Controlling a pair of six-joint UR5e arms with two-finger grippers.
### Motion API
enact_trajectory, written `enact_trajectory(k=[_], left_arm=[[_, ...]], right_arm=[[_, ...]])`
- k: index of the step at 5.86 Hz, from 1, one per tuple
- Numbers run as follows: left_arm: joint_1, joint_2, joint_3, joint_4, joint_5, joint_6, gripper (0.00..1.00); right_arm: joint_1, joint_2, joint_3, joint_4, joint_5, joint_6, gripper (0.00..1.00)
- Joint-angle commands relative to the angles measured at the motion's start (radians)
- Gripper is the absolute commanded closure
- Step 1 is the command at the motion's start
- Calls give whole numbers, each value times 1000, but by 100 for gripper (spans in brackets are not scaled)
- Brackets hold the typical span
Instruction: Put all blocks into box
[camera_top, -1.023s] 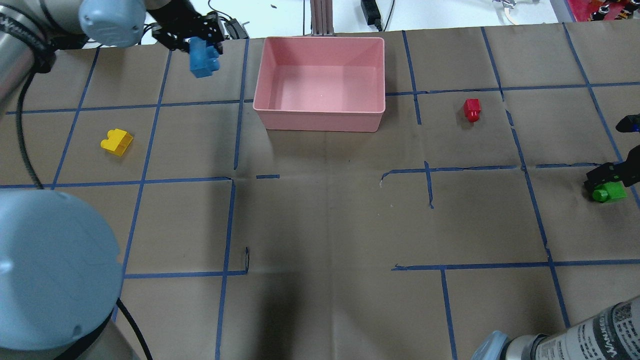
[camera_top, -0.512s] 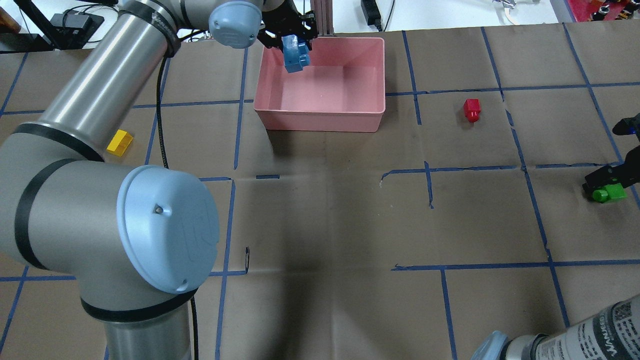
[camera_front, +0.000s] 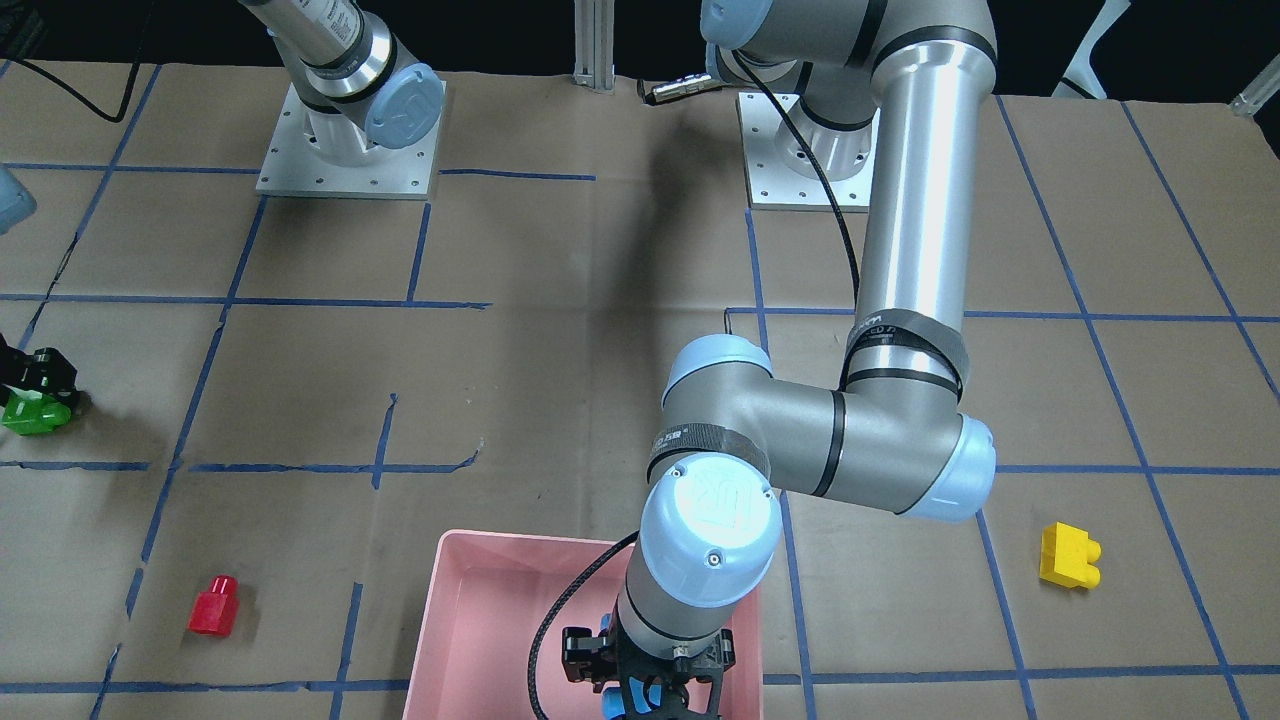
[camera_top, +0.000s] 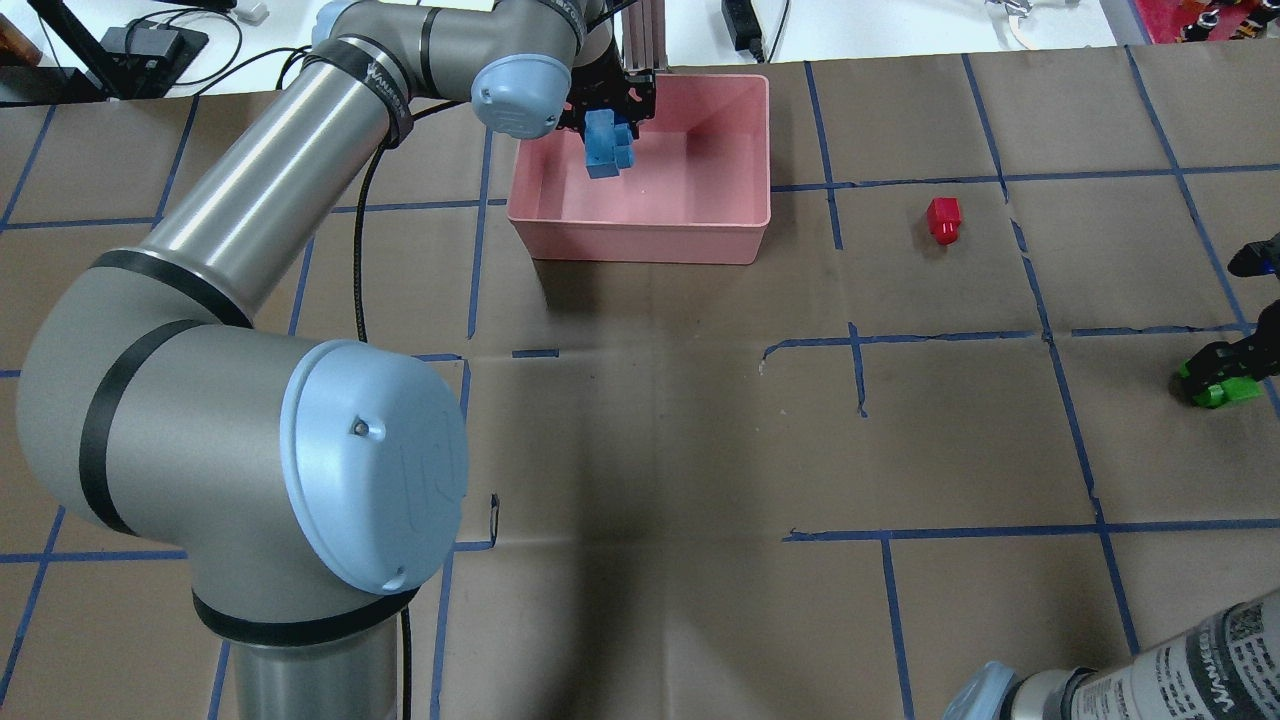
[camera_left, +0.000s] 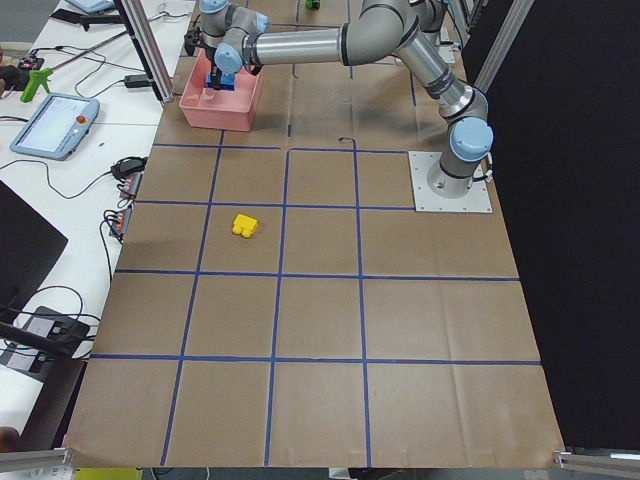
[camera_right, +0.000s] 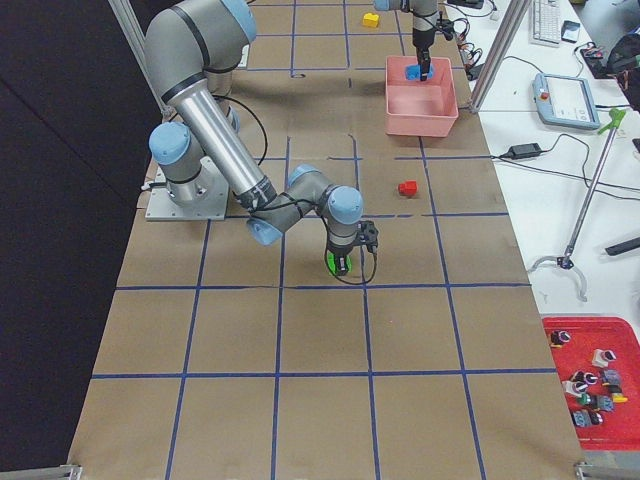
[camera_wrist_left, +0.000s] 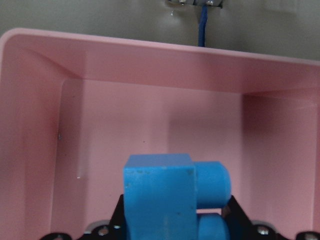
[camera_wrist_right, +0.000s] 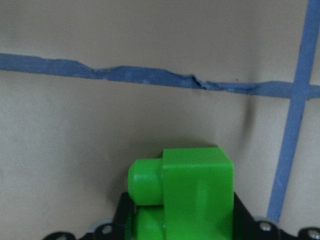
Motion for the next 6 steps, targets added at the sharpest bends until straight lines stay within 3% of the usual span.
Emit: enact_trajectory(k=[1, 3, 5, 6], left_arm=[[1, 23, 0, 29, 2, -12, 0], [29, 108, 10, -87, 7, -9, 0], [151, 221, -15, -253, 2, 8, 0], [229, 237, -26, -294, -1, 52, 0]], right_arm=[[1, -18, -61, 83, -19, 28, 97], [70, -52, -231, 165, 71, 15, 97], [281, -66, -479, 296, 86, 18, 97], [414, -48, -533, 295, 212, 40, 97]])
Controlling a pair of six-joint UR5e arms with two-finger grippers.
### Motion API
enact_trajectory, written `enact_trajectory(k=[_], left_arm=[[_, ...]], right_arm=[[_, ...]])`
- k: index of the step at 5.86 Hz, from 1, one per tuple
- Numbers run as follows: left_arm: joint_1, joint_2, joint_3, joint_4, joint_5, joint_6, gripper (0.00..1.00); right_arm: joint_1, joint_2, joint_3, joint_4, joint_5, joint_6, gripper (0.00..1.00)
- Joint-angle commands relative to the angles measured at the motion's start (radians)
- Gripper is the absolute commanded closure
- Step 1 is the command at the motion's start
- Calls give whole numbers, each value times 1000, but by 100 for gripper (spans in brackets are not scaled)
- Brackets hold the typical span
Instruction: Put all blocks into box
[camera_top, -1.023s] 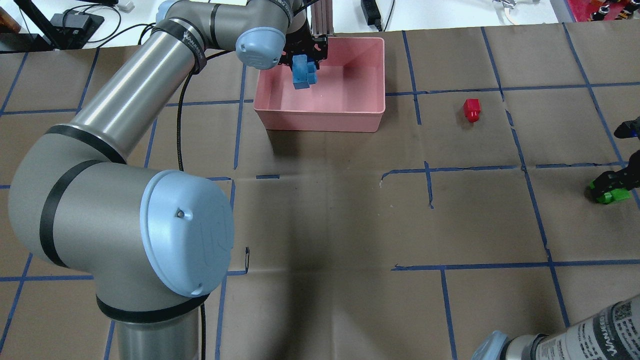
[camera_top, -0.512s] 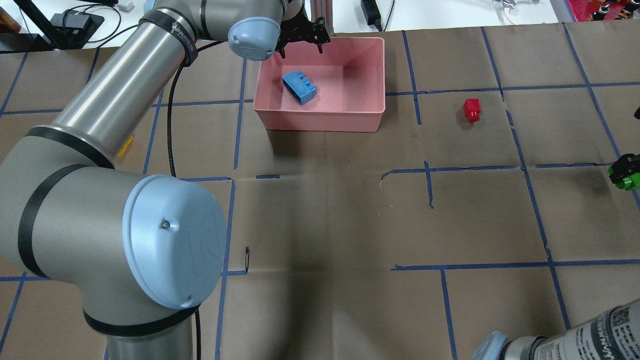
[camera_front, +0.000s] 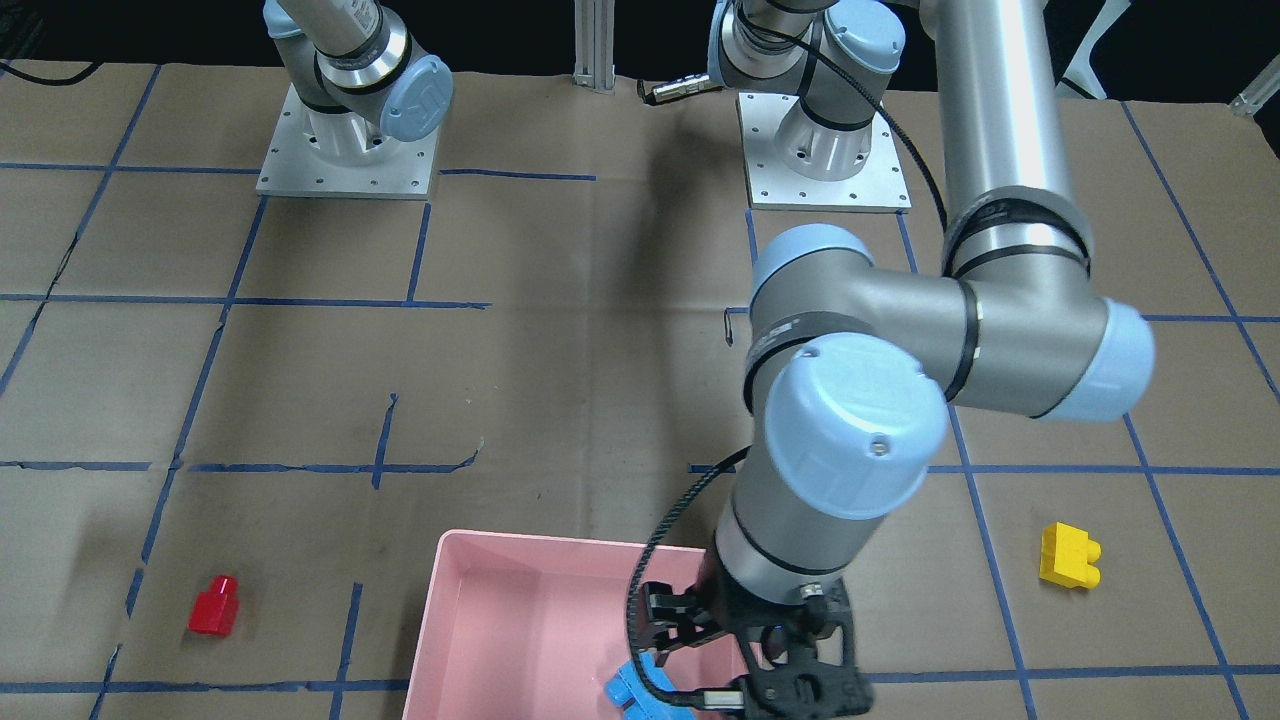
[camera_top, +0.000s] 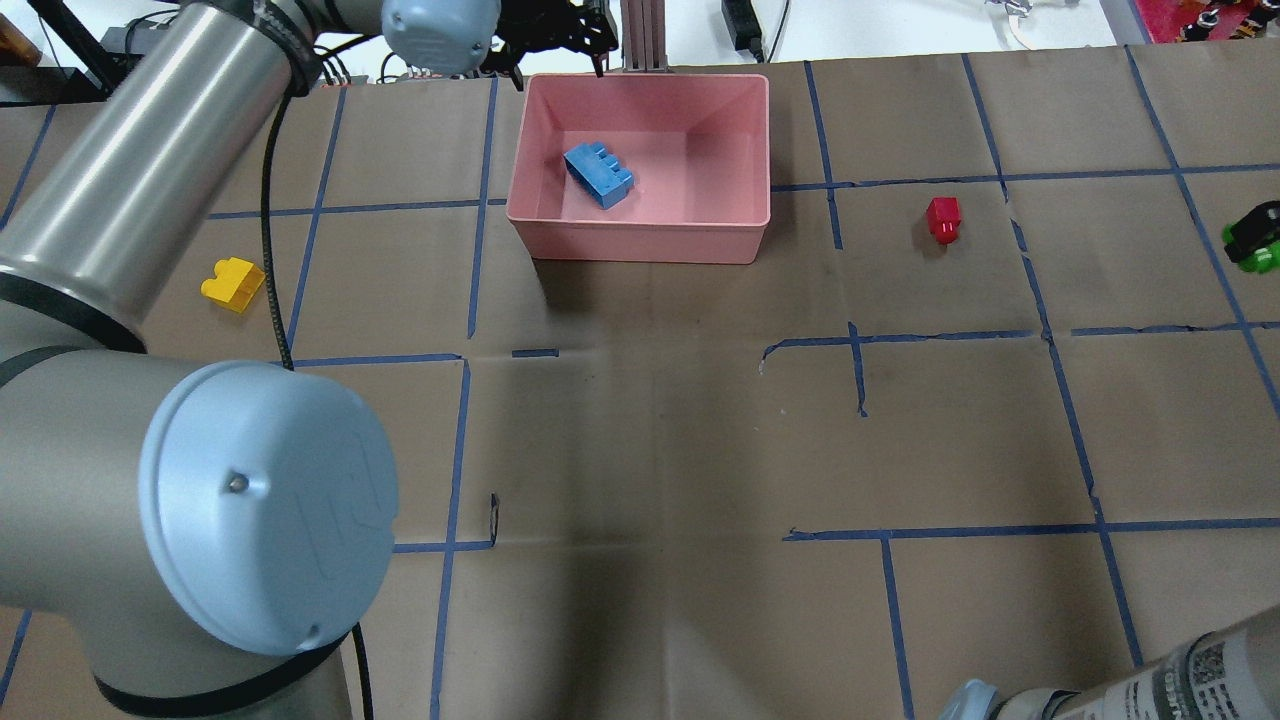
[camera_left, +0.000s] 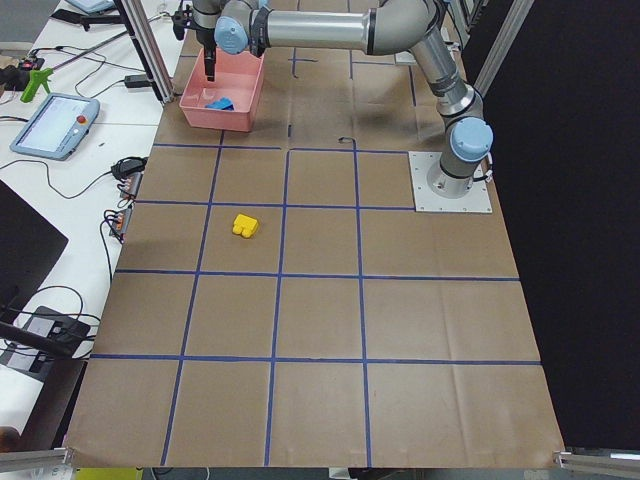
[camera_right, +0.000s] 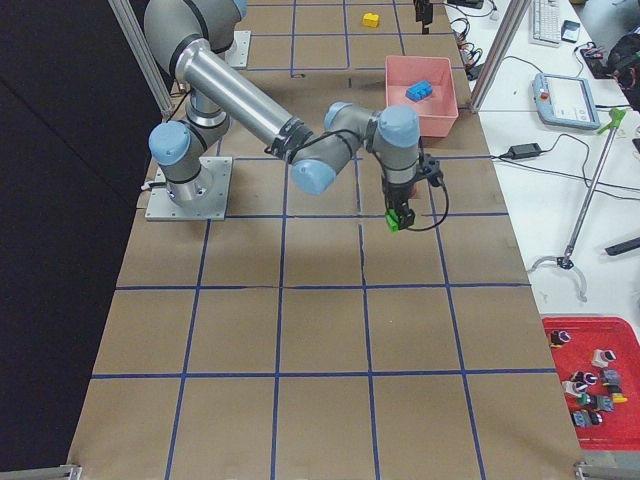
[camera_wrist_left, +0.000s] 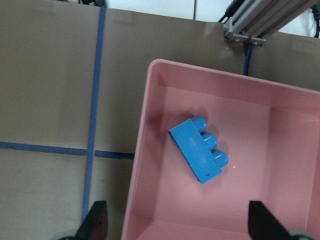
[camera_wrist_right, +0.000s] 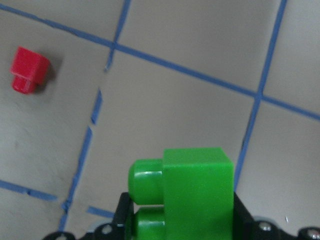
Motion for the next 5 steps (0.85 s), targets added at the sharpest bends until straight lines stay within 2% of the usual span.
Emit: enact_trajectory(k=[1, 2, 3, 4, 5], left_arm=[[138, 36, -40, -52, -2, 163, 0], [225, 57, -72, -56, 2, 229, 0], [346, 66, -110, -56, 4, 448, 0], [452, 62, -144, -54, 2, 673, 0], [502, 53, -172, -42, 2, 855, 0]], right_arm=[[236, 47, -83, -1, 234, 136, 97], [349, 78, -104, -78, 306, 271, 97], [464, 160, -162, -147, 302, 368, 97], [558, 254, -271, -170, 287, 469, 97], [589, 321, -340, -170, 284, 490, 96]])
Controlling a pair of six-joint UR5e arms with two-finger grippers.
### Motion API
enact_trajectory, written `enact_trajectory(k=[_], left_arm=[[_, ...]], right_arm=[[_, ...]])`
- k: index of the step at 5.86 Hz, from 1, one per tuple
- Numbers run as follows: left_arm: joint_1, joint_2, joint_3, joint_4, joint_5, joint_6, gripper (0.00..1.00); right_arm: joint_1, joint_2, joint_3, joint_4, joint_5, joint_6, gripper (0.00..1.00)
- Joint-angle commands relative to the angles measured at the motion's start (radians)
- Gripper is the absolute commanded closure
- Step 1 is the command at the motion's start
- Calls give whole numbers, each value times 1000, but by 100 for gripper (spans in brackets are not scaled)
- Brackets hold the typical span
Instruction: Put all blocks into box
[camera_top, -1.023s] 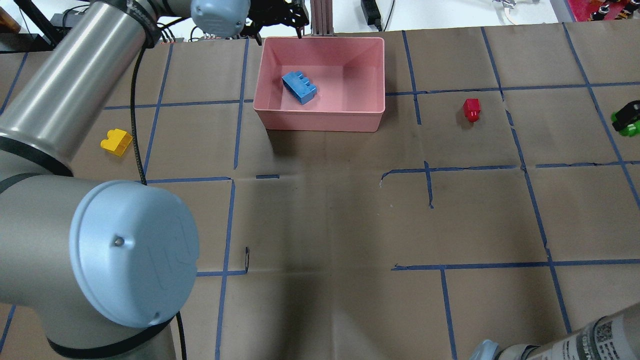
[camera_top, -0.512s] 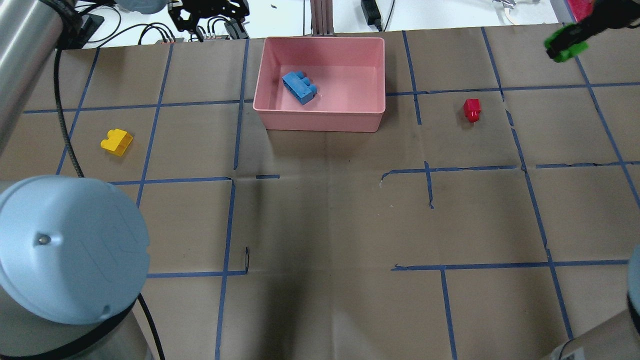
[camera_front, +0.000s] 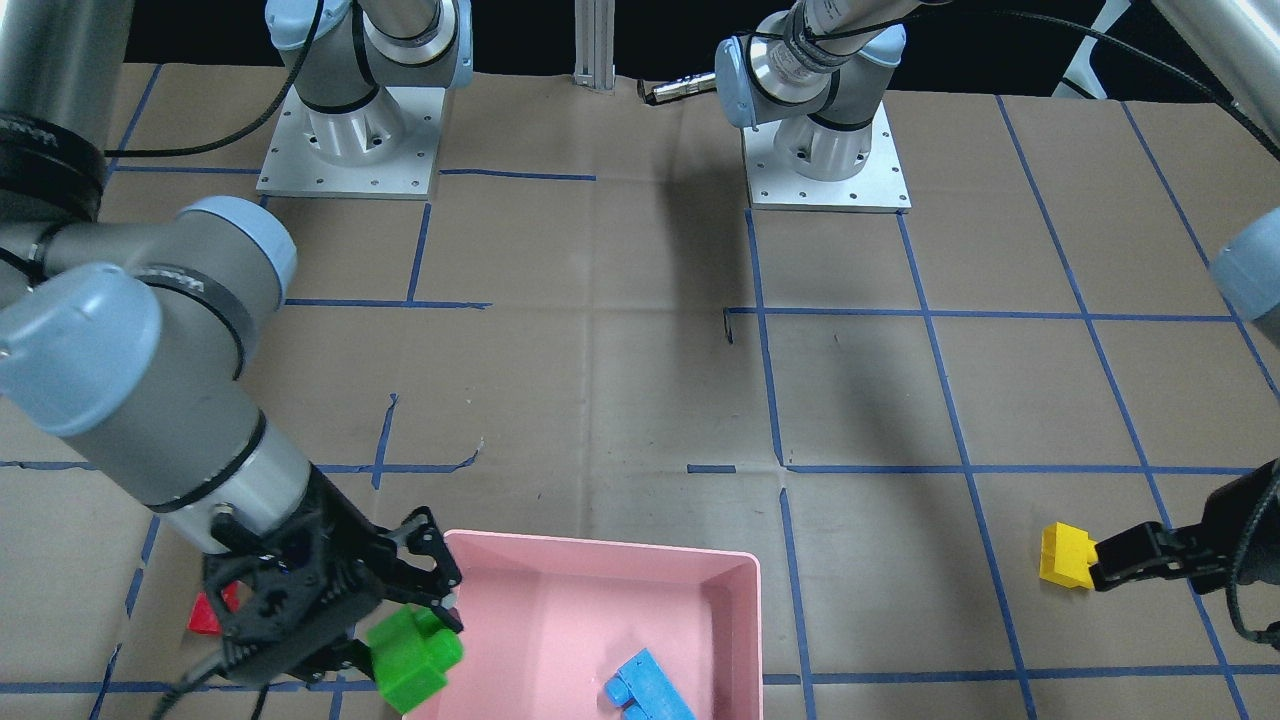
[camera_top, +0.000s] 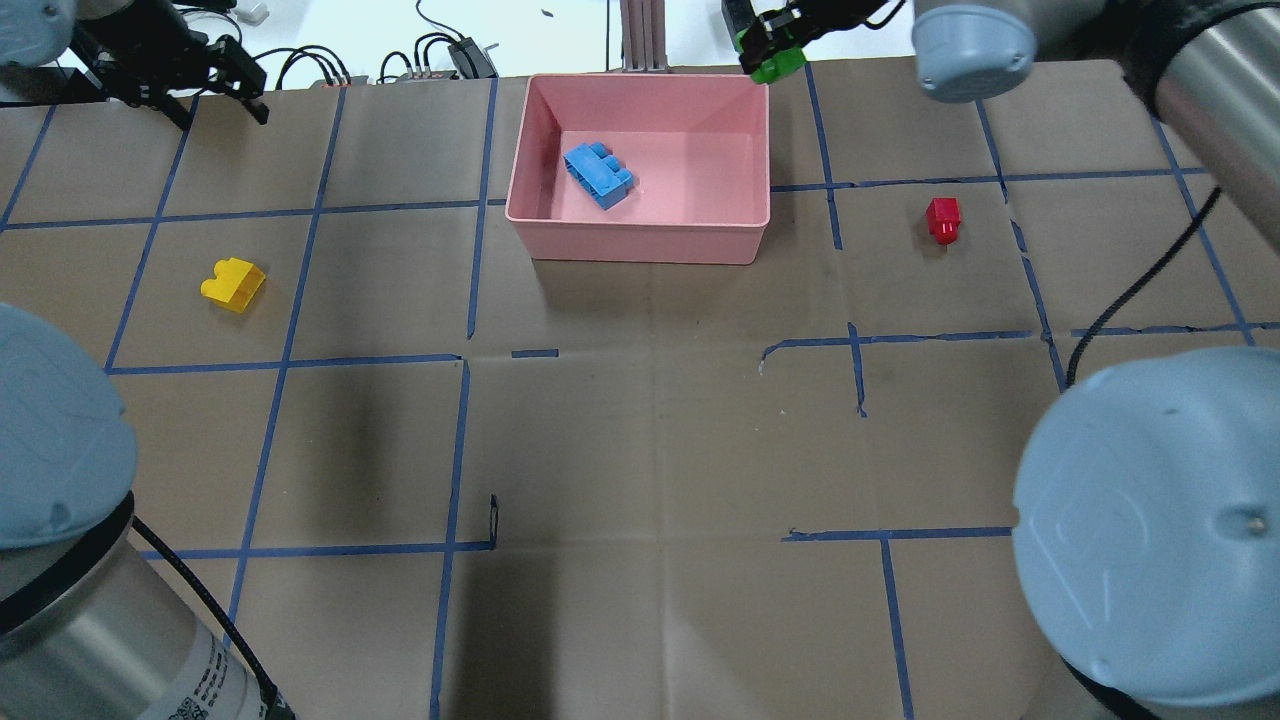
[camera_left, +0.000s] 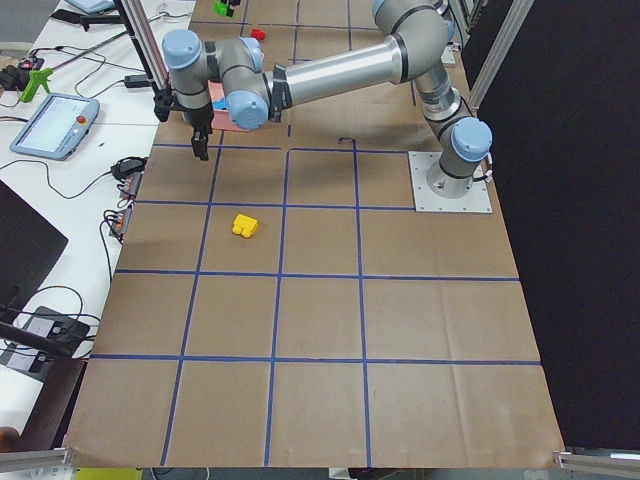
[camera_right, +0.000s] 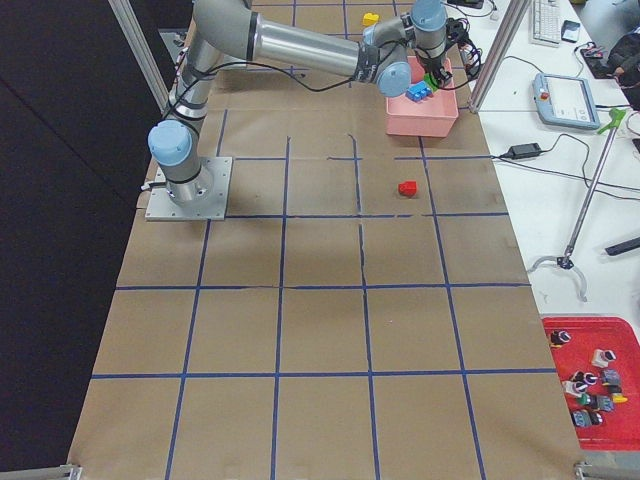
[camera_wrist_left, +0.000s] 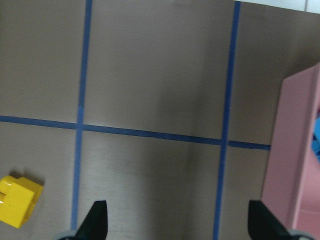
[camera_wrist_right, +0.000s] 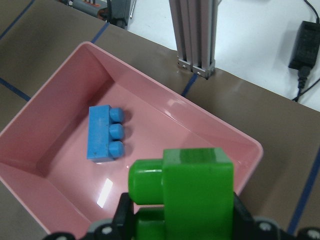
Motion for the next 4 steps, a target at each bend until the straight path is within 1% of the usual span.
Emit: enact_trajectory(k=[1, 2, 3, 4], left_arm=[[68, -13, -62, 20, 3, 341, 0], [68, -17, -105, 44, 1, 416, 0], [67, -45, -177, 216, 3, 460, 0], [65, -60, -258, 344, 3, 462, 0]], right_arm=[[74, 113, -104, -14, -3, 49, 95], [80, 120, -102, -12, -3, 52, 92], [82, 117, -104, -24, 2, 46, 2], [82, 117, -102, -23, -1, 40, 0]])
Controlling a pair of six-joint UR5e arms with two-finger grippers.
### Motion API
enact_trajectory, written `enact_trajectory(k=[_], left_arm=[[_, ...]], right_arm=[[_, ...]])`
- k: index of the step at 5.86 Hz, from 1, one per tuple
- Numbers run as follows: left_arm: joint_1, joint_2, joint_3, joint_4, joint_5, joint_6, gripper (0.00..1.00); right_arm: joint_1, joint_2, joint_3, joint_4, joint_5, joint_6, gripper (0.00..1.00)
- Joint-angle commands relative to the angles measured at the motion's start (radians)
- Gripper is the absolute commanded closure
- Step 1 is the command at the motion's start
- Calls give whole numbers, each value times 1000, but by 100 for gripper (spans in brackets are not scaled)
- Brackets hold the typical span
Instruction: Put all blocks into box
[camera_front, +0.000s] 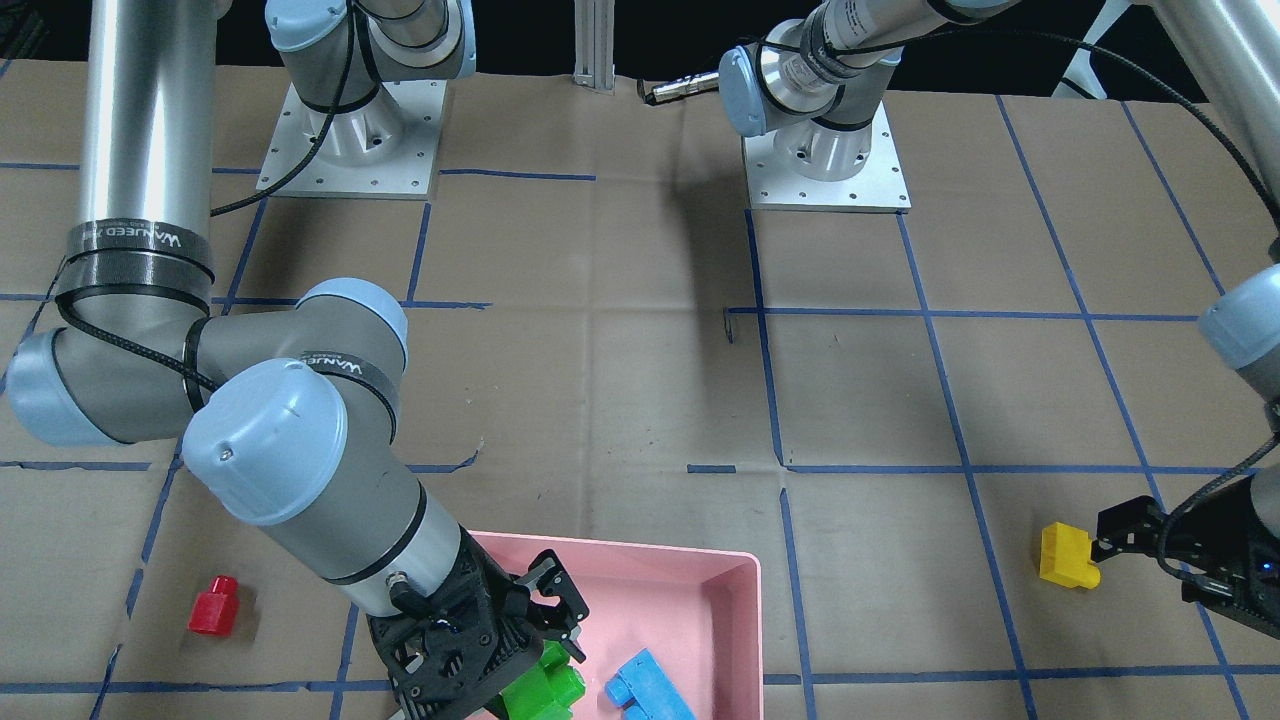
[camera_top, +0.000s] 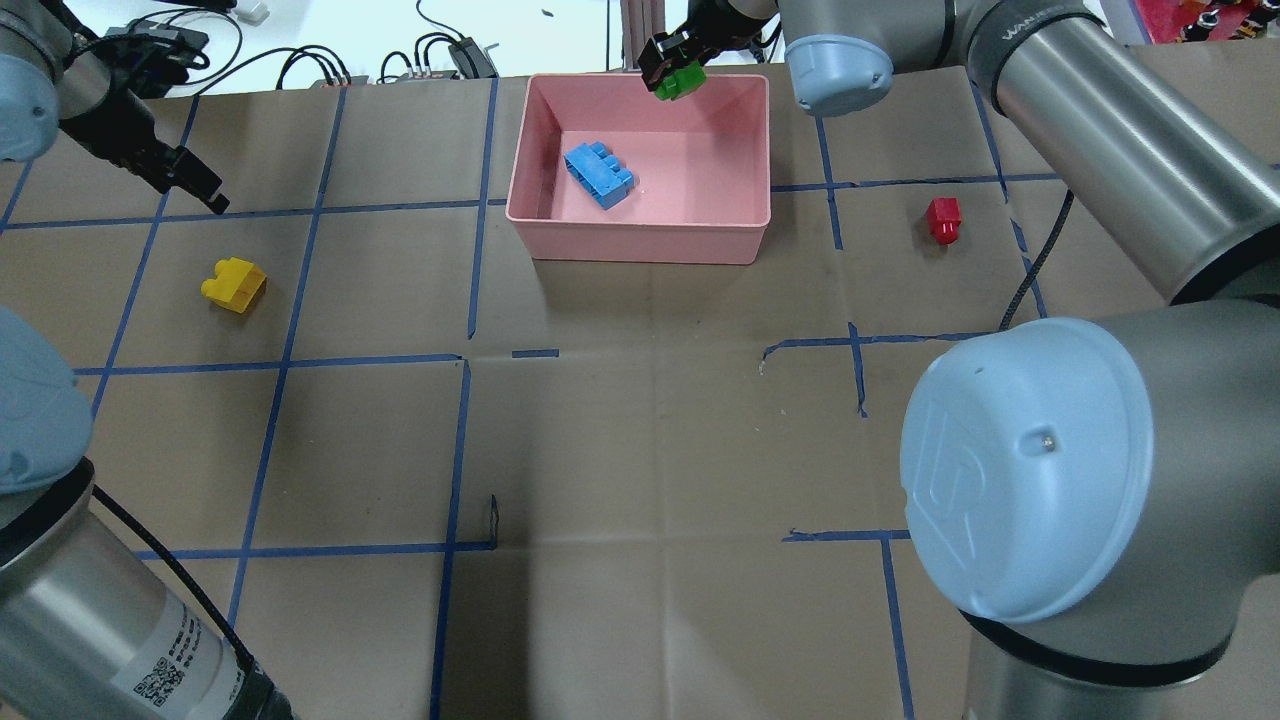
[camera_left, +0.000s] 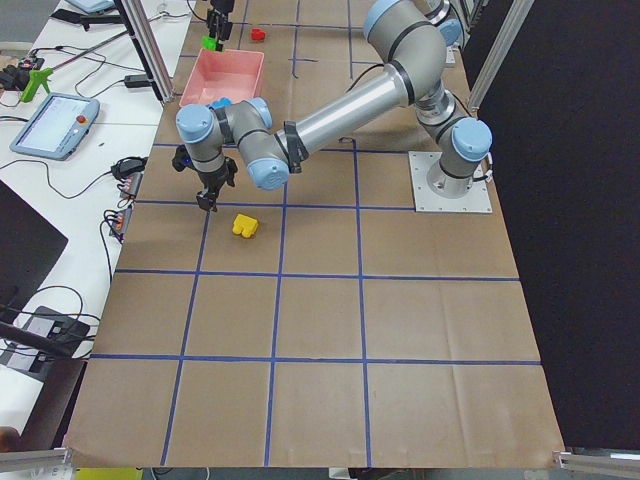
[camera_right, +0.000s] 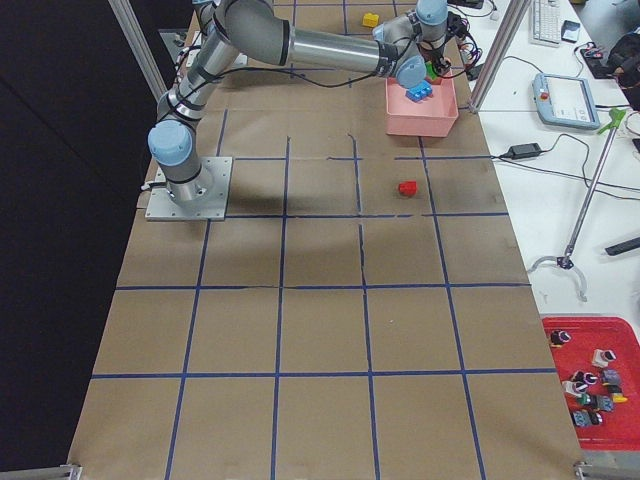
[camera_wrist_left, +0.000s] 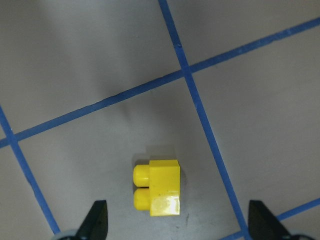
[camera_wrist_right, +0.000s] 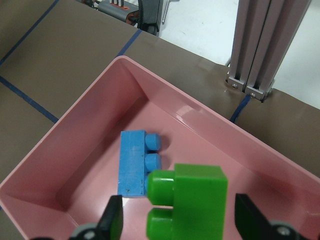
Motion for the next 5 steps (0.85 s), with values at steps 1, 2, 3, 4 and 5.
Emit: enact_trajectory(k=[1, 2, 3, 4, 5], left_arm=[[3, -18, -130, 177, 0, 17, 0], [7, -20, -173, 208, 2, 15, 0], [11, -21, -199, 239, 2, 15, 0], [13, -23, -206, 242, 22, 15, 0], [43, -41, -212, 242, 28, 15, 0]], right_arm=[[1, 1, 1, -2, -3, -7, 0], [-1, -12, 20, 0, -4, -5, 0], [-46, -21, 23, 9, -57, -2, 0], [-107, -33, 26, 15, -140, -2, 0], [-155, -51, 29, 32, -189, 3, 0]])
